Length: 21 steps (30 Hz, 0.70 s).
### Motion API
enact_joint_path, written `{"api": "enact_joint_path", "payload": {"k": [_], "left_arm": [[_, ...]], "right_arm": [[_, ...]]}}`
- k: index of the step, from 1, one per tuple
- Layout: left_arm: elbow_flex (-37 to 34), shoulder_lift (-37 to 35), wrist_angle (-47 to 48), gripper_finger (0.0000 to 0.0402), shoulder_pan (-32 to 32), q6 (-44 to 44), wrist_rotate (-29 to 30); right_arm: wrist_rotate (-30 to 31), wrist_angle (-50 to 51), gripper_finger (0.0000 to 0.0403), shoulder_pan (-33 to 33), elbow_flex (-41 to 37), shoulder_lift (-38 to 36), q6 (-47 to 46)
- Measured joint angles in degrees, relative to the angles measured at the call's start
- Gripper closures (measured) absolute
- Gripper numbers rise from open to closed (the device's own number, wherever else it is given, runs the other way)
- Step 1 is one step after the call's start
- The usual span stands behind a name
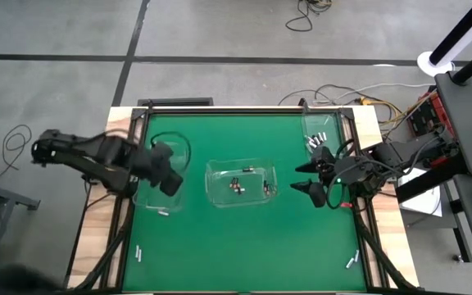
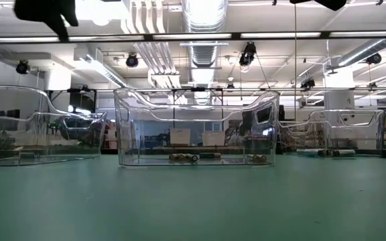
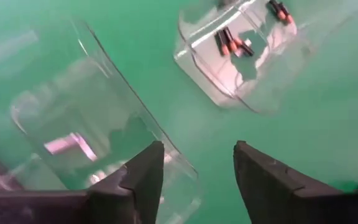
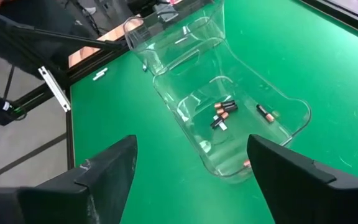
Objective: Sort batteries
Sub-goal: Put the white battery into the bottom left transparent bin
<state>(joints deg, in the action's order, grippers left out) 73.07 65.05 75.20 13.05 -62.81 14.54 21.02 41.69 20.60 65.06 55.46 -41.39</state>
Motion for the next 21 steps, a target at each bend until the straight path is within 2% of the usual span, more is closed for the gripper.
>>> {"api": "enact_joint_path", "payload": {"k": [8, 14, 21], "left_arm": [[-1.63, 7.03, -4.68, 0.0164, 15.36, -22.59, 1.4], [-1.65, 14.55, -6.8, 0.0119, 23.51, -36.49, -3.54], [-2.93, 21.93, -9.18, 0.0092, 32.01, -51.87, -3.28]], "right_arm": [[0.04, 0.02, 0.0063, 0.0, -0.02, 0.11, 0.04], [0.04, 0.01, 0.0053, 0.0, -0.07, 0.11, -0.01], [0.02, 0.02, 0.0054, 0.0, -0.62, 0.12, -0.13]]}}
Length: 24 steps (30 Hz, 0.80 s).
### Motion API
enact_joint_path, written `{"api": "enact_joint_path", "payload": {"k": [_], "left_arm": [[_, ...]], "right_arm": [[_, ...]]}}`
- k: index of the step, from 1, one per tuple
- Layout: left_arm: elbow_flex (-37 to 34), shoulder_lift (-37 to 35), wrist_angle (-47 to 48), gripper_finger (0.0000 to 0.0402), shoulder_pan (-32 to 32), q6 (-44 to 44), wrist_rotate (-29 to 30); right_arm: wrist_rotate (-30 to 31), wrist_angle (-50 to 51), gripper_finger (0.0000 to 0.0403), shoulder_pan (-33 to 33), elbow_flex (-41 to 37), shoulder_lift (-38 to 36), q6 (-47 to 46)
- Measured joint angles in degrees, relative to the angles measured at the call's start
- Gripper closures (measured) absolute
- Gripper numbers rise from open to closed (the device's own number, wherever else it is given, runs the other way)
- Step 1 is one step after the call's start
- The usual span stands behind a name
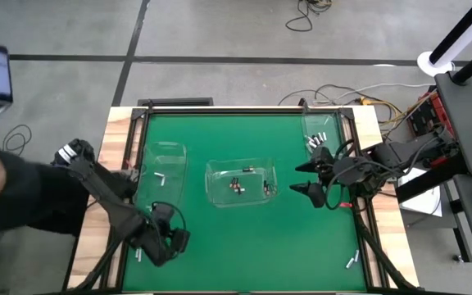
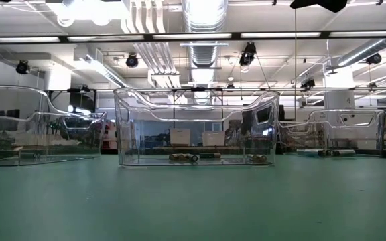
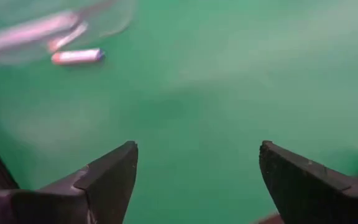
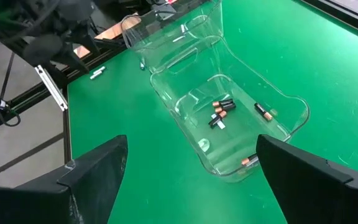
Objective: Sort batteries
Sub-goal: Put the white battery into the bottom left transparent bin
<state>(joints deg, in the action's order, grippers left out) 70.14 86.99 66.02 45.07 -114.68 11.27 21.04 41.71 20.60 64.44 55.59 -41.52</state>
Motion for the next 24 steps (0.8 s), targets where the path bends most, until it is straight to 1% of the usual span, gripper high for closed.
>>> {"api": "enact_joint_path", "payload": {"k": [5, 10, 13, 15, 17, 19, 24], "left_arm": [[-5.2, 1.97, 0.07, 0.009, 2.27, -8.88, 0.04], [-13.01, 1.83, -0.07, 0.009, 2.27, -13.35, 0.17], [-17.97, 0.86, -2.3, 0.0091, 2.27, -16.4, 0.21], [-20.82, 0.78, -4.03, 0.0091, 2.45, -16.94, 0.78], [-22.94, 0.79, -5.77, 0.0091, 2.53, -16.41, 3.06], [-24.42, 0.94, -7.03, 0.0091, 2.53, -16.33, 5.14], [-26.41, 1.94, -8.63, 0.0091, 2.53, -17.1, 6.75]], "right_arm": [[0.0, 0.0, 0.0049, 0.0, -0.21, 0.01, 0.08], [-0.07, 0.0, 0.0049, 0.0, -0.21, 0.01, -0.26], [-0.63, 0.01, 0.0049, 0.0, -0.21, 0.01, -1.19], [-2.01, 0.02, 0.005, 0.0, -0.21, 0.01, -1.46], [-3.14, 0.04, 0.005, 0.0, -0.21, 0.01, -1.56], [-3.52, 0.04, 0.005, 0.01, -0.21, 0.01, -1.68], [-3.52, 0.16, 0.0049, 0.0, -0.21, 0.01, -2.62]]}}
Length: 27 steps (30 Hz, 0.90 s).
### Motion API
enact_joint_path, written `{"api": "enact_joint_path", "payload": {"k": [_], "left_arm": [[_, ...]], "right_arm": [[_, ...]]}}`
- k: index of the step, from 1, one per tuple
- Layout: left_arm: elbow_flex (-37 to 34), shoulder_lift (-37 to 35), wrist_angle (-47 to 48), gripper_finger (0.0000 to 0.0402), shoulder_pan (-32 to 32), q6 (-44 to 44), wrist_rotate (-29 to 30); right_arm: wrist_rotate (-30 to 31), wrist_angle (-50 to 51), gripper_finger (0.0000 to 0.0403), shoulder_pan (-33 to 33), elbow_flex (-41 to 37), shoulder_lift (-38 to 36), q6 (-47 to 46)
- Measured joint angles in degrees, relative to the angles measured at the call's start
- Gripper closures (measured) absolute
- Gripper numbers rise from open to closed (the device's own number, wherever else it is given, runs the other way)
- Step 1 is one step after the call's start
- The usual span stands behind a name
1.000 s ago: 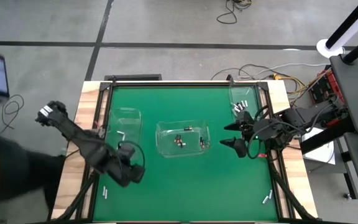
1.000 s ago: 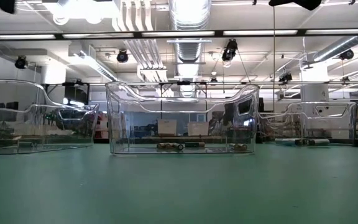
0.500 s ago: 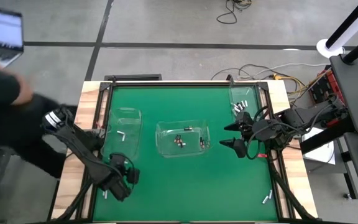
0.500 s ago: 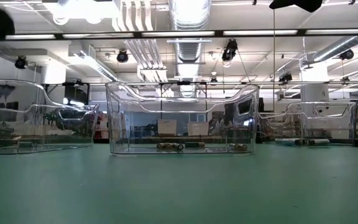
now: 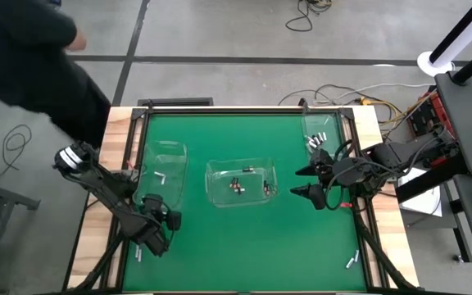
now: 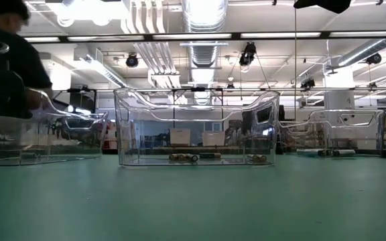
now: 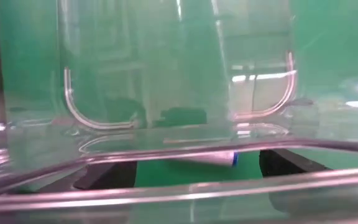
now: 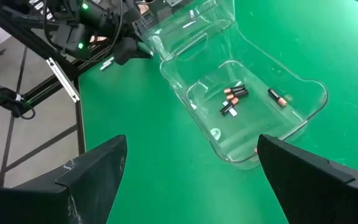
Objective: Sort batteries
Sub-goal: Put the white battery into the bottom left transparent bin
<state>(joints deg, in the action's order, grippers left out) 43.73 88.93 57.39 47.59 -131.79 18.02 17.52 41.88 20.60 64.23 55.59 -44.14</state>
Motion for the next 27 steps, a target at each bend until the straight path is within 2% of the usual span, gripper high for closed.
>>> {"api": "enact_joint_path", "payload": {"k": [7, 13, 22, 24, 27], "left_arm": [[1.05, 1.8, -0.31, 0.0091, -0.02, -1.18, 5.96], [1.57, 4.51, -0.67, 0.0091, -0.01, -0.78, 2.5], [2.05, 10.03, -1.85, 0.0093, -0.07, -1.67, 3.23], [2.71, 10.8, -1.36, 0.0101, -0.07, -1.62, 3.26], [3.67, 11.59, -1.02, 0.0134, -0.13, -1.33, 3.34]], "right_arm": [[0.0, 0.01, 0.0048, 0.02, 0.0, 0.0, -0.4], [0.02, -0.06, 0.0049, 0.02, 0.0, 0.0, -0.46], [0.02, -0.18, 0.0048, 0.01, 0.0, 0.0, -1.45], [0.02, -0.18, 0.0049, 0.01, 0.0, 0.0, -1.51], [0.02, -0.18, 0.0049, 0.02, 0.0, 0.0, -1.54]]}}
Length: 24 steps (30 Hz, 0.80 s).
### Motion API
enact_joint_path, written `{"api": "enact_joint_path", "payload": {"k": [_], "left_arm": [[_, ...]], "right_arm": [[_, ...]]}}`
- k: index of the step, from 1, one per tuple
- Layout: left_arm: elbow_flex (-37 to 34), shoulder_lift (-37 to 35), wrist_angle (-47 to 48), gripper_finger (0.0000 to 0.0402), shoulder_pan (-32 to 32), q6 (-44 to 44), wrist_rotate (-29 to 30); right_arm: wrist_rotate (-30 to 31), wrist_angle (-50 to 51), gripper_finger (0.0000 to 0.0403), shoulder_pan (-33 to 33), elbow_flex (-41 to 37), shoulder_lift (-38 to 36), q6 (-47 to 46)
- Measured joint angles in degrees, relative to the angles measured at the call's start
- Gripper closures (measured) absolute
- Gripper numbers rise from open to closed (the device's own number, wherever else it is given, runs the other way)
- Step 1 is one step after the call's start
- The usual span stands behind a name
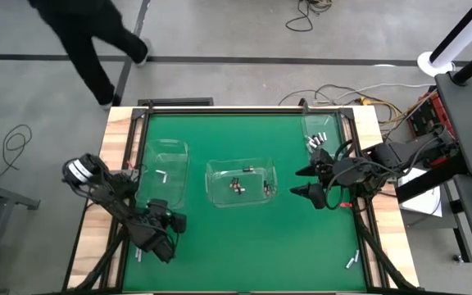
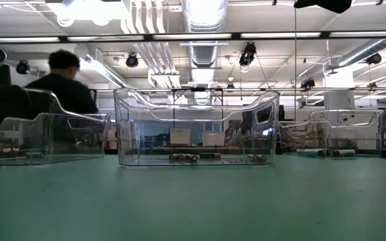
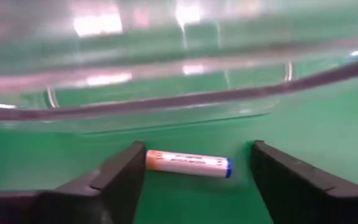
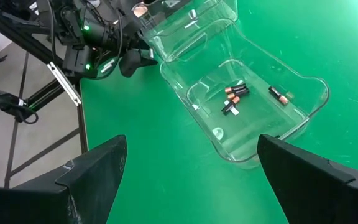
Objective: Sort batteries
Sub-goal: Put the white battery into the bottom left transparent bin
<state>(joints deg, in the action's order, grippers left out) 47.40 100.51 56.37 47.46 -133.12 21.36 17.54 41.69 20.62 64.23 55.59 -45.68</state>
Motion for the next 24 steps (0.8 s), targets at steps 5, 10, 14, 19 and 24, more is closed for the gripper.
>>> {"api": "enact_joint_path", "payload": {"k": [5, 10, 14, 19, 24], "left_arm": [[0.92, 1.29, 0.12, 0.0222, -0.04, 0.27, 0.33], [1.74, 1.0, 0.65, 0.0241, -0.11, 0.65, -0.35], [3.39, -0.02, 1.28, 0.0241, -0.09, 1.92, -2.26], [7.61, -1.03, 0.84, 0.0241, 0.13, 8.0, -5.18], [12.5, -1.07, 2.43, 0.0241, 0.07, 14.27, -6.22]], "right_arm": [[0.0, -0.25, 0.0053, -0.02, 0.0, 0.0, -1.0], [0.0, -0.36, 0.0059, 0.0, 1.23, 0.02, -0.97], [0.01, -0.03, 0.006, -0.01, 3.45, 0.02, 0.38], [0.02, -0.04, 0.0059, 0.0, 6.21, 0.02, 3.15], [0.02, 0.0, 0.0059, 0.0, 7.33, 0.02, 4.38]]}}
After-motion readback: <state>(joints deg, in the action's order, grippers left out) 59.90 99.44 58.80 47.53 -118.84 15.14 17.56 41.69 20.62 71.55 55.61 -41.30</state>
